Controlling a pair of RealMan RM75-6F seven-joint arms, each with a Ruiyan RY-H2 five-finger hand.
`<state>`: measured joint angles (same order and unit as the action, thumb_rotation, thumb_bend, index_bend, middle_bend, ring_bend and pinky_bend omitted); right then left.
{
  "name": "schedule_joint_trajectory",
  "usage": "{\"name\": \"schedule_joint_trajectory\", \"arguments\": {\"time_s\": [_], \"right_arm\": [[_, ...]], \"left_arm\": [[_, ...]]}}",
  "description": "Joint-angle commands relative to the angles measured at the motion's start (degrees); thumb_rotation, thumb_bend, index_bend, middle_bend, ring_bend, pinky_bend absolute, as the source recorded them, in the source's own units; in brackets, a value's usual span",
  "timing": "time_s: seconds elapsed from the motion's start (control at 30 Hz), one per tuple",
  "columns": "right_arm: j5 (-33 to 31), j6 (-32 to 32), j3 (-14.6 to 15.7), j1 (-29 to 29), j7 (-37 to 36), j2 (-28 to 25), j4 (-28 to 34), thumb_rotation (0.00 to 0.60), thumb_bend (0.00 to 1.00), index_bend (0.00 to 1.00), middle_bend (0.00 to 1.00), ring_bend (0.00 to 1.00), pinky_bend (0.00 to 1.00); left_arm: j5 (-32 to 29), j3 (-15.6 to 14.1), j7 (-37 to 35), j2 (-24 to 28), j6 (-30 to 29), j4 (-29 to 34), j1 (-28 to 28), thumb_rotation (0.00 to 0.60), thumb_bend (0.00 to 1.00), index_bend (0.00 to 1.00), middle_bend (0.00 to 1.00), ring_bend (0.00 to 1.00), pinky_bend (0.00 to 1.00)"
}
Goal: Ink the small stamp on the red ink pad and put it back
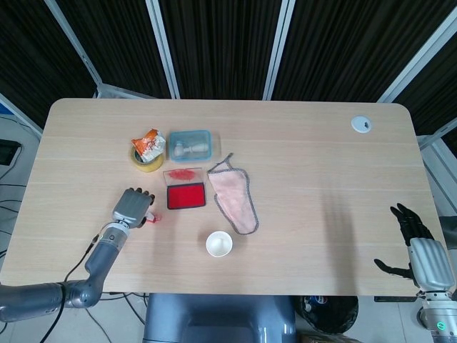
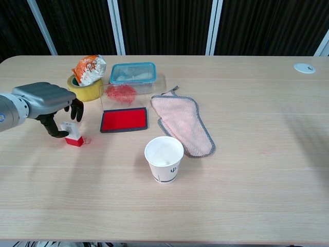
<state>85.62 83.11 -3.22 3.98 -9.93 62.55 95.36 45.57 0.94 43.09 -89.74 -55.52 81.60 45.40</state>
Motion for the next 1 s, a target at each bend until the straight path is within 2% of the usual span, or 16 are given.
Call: {"name": "schedule_joint_trajectory", "arguments": {"time_s": [0.03,0.2,0.3,0.43,0.6,0.83,1.0], "right_arm": [[0.0,0.0,0.0,0.0,0.0,0.0,0.0,0.600,0.16,0.00,0.00,0.00,0.18],[0.0,0.0,0.0,0.0,0.0,0.0,0.0,0.600,0.16,0.00,0.00,0.00,0.18],[0.0,0.0,0.0,0.0,0.0,0.0,0.1,0.600,0.16,0.00,0.00,0.00,0.18],[0.0,0.0,0.0,0.0,-0.1,-0.1,0.0,0.600,0.16,0.00,0.00,0.00,0.18],[0.2,0.1,0.0,0.0,0.0,0.0,-0.1,0.600,0.16,0.00,0.00,0.00,0.18],[0.3,0.4,0.0,-0.1,0.8,0.2,-0.5,0.600,0.16,0.00,0.00,0.00,0.18],[0.6,1.0,0.0,-0.2,1.9,0.5,-0.9,0.600,0.16,0.00,0.00,0.00,0.18]], "left_arm": [[-0.1,0.1,0.1,0.2,-0.1,0.2,0.0,0.600,0.23,0.35,0.32,0.24,0.36],[-0.3,0.2,0.4,0.8,-0.5,1.0,-0.1,0.600,0.07,0.32,0.28,0.20,0.33],[0.0,0.4,-0.2,1.6,-1.0,1.9,-0.5,0.600,0.01,0.30,0.26,0.19,0.31],[0.7,0.4,-1.1,3.7,-1.8,4.4,-1.3,0.600,0.00,0.24,0.20,0.13,0.25],[2.6,0.1,-3.2,8.6,-5.1,10.7,-3.4,0.600,0.00,0.16,0.13,0.07,0.18],[10.8,-1.8,-10.8,16.6,-13.7,19.6,-10.2,0.600,0.00,0.11,0.07,0.03,0.13],[18.9,-5.3,-16.0,21.5,-21.7,23.1,-16.5,0.600,0.00,0.05,0.01,0.00,0.07]]}}
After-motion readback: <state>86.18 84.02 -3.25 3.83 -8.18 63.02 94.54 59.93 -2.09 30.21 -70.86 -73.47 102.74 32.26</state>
